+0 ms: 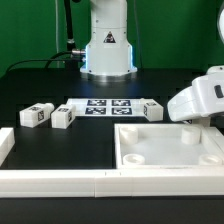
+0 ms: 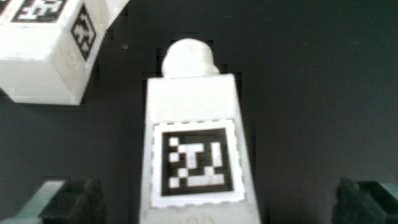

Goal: Assemble square table

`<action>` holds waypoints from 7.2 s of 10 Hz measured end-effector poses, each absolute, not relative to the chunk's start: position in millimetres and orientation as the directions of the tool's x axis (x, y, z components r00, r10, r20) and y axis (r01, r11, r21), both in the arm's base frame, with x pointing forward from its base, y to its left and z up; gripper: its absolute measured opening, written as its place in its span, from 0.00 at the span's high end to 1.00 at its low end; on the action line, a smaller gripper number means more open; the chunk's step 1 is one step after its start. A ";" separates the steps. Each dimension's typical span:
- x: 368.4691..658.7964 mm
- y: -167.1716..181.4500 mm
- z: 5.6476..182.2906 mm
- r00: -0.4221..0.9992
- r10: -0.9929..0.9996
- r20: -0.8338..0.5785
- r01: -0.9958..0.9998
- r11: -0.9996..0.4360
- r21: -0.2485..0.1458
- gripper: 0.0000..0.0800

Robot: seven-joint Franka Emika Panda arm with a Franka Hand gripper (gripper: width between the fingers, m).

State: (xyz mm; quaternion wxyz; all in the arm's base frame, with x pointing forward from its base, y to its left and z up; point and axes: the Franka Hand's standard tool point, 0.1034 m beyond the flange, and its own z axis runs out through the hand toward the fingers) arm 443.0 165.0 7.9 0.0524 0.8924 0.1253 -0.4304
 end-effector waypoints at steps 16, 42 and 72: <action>469.9 147.8 79.0 0.636 0.301 -0.710 0.330 -0.938 -0.102 0.64; 628.5 78.8 115.0 0.795 0.252 0.552 0.263 -0.963 0.061 0.64; 625.4 113.3 73.4 0.785 0.220 0.579 0.263 -0.965 0.009 0.63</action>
Offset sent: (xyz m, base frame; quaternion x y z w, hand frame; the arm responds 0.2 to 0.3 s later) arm 0.0027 -0.0021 0.0012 -0.0010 -0.0006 -0.0014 1.0000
